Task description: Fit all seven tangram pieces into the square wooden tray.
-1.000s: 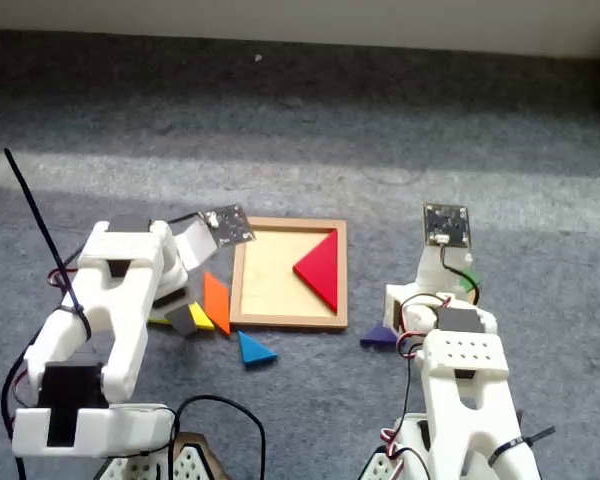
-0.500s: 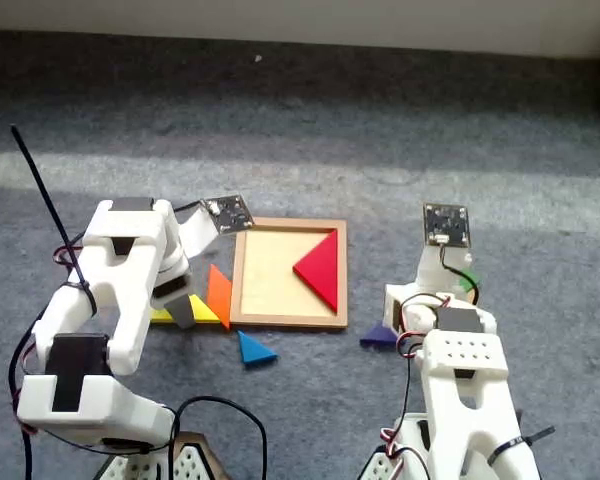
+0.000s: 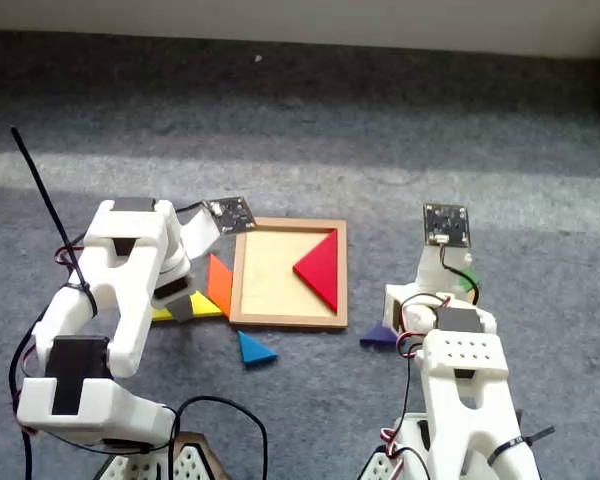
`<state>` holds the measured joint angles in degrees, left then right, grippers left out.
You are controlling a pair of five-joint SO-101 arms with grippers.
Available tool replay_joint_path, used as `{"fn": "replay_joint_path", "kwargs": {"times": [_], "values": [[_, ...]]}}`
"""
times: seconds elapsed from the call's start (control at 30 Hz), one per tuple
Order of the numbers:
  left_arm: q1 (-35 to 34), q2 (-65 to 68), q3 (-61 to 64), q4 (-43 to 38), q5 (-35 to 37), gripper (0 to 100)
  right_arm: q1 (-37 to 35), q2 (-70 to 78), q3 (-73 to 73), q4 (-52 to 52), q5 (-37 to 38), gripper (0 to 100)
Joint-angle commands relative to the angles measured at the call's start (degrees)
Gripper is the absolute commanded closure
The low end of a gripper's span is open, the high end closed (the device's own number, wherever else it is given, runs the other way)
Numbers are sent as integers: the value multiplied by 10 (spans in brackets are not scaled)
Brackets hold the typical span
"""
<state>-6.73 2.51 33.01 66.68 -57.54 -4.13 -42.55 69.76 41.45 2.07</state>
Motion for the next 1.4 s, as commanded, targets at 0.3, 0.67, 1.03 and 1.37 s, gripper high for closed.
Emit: {"fn": "replay_joint_path", "kwargs": {"times": [0.3,0.67,1.03,1.37], "values": [[-29,-112,-38,86,3,792,4,-11,-3,-10,8,992],[-49,-159,-18,85,90,860,4,-11,-3,-10,8,992],[-22,-156,-18,57,59,954,4,-11,-3,-10,8,992],[-47,-155,-15,52,13,723,5,-11,-3,-10,8,992]]}}
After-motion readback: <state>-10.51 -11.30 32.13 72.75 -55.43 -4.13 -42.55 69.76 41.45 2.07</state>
